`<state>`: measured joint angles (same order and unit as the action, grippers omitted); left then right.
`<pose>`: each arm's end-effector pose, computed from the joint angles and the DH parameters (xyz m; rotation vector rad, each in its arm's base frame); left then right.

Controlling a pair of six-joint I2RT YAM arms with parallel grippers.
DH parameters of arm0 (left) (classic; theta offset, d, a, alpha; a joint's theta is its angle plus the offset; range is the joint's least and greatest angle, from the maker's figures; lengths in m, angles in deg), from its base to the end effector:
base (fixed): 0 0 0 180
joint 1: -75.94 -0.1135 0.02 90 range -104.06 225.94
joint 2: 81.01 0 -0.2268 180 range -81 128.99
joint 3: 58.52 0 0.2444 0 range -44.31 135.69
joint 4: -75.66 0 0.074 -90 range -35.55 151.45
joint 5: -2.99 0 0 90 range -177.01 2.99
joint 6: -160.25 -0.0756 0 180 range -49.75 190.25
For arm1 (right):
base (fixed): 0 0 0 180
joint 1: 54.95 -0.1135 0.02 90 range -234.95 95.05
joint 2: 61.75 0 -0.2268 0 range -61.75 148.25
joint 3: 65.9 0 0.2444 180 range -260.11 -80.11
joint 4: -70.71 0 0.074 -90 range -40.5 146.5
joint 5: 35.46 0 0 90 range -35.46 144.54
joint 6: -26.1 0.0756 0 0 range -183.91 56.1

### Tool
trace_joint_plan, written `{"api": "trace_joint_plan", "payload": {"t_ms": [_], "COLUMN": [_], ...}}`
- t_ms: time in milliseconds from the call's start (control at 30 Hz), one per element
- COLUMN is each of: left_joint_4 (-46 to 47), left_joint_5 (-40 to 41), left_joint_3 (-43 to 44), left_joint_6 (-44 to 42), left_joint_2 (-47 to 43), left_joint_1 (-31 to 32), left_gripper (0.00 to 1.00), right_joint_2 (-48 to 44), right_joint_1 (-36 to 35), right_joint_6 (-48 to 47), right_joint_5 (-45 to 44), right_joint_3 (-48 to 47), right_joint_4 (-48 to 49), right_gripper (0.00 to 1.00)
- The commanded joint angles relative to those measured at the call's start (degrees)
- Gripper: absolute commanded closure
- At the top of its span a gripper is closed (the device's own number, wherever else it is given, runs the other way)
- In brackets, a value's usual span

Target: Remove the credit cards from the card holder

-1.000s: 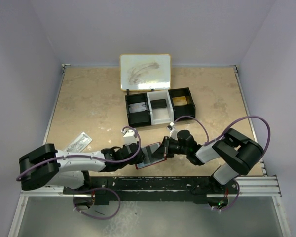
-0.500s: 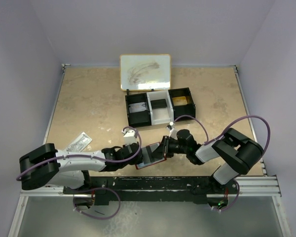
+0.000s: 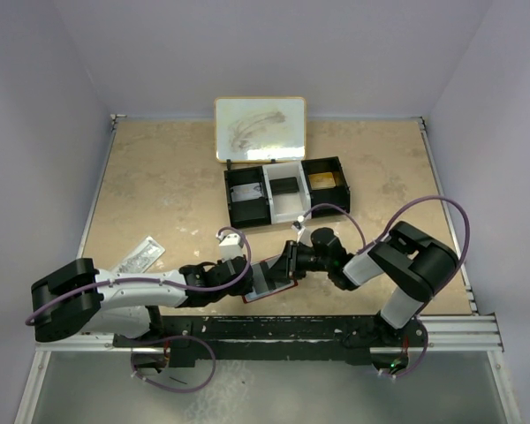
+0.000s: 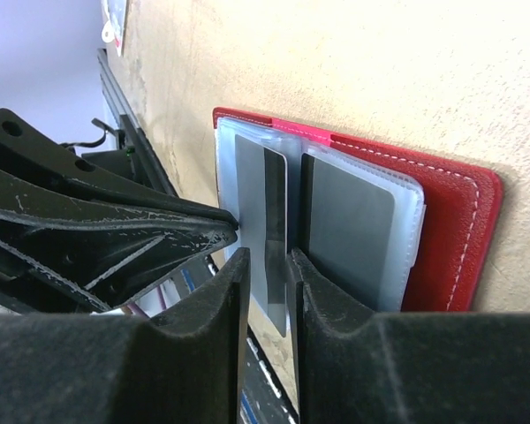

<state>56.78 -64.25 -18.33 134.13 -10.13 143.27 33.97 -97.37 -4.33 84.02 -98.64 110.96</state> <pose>0.1230 -0.2186 0.0937 -0.1069 2.4360 -0.6133 0.1835 0.2181 0.0674 -0.0548 2.3187 1.5594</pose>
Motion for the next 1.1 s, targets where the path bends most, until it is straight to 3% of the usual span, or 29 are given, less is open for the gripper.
{"api": "trace_joint_plan", "payload": {"t_ms": [0, 167, 333, 433, 800, 1067], "left_joint_4": [0.2, 0.2, 0.1, -0.1, 0.2, 1.1], "left_joint_5": [0.7, 0.8, 0.9, 1.0, 1.0, 0.6], "left_joint_3": [-0.6, -0.5, -0.6, -0.6, -0.7, -0.7], "left_joint_6": [-0.2, -0.2, -0.1, 0.1, 0.1, 0.0], "left_joint_2": [0.2, 0.5, 0.5, 0.4, 0.6, 1.9], "left_joint_1": [0.4, 0.4, 0.4, 0.4, 0.4, 0.4], "left_gripper": [0.96, 0.97, 0.97, 0.97, 0.97, 0.97], "right_joint_2": [0.5, 0.5, 1.6, 0.6, -4.8, -1.8], "right_joint_1": [0.1, 0.1, 0.1, 0.1, 0.8, 0.8], "right_joint_6": [-1.1, -0.5, 0.0, 1.8, 1.3, -1.2], "right_joint_5": [1.5, 2.0, 3.2, 2.4, -2.1, -0.6], "right_joint_3": [-1.2, 0.0, 0.2, 2.0, 4.8, 2.0], "right_joint_4": [4.5, 8.1, 9.5, 10.6, 5.1, 5.4], "right_gripper": [0.71, 0.73, 0.93, 0.97, 0.95, 0.83]}}
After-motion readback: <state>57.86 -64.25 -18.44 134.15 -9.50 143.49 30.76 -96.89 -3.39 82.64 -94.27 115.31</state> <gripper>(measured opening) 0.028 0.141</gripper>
